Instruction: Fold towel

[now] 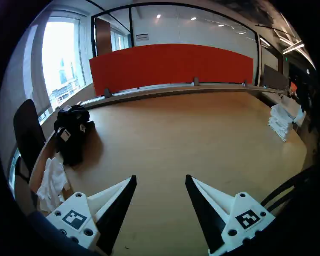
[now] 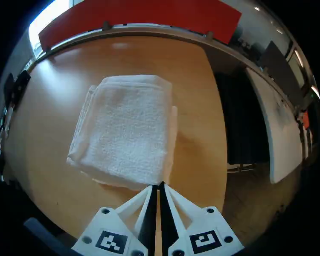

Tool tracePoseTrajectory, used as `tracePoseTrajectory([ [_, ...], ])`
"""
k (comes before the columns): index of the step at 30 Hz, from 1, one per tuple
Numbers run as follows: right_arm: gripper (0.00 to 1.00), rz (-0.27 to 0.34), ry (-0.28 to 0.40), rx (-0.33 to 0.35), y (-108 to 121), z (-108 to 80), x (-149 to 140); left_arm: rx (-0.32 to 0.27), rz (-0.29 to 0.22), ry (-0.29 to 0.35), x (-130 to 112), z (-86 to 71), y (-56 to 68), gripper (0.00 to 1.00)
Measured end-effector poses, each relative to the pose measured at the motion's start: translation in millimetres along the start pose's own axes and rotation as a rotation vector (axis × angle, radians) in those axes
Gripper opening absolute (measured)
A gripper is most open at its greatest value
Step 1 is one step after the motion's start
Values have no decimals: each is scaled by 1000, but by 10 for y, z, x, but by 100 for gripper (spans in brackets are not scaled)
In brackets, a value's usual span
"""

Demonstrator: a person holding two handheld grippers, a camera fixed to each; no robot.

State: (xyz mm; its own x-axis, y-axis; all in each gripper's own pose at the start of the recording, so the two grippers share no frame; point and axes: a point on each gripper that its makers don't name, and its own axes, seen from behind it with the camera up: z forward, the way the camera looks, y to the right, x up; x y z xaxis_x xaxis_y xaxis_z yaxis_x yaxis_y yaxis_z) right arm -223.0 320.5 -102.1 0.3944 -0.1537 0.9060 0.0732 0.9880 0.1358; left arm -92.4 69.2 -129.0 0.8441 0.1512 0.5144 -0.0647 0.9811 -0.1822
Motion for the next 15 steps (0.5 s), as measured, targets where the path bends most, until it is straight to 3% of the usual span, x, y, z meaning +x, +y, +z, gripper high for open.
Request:
tracePoseTrajectory([
  [15,4,8,-18,-15,9,98,-54,-4,5,-3,9,27,28,84],
])
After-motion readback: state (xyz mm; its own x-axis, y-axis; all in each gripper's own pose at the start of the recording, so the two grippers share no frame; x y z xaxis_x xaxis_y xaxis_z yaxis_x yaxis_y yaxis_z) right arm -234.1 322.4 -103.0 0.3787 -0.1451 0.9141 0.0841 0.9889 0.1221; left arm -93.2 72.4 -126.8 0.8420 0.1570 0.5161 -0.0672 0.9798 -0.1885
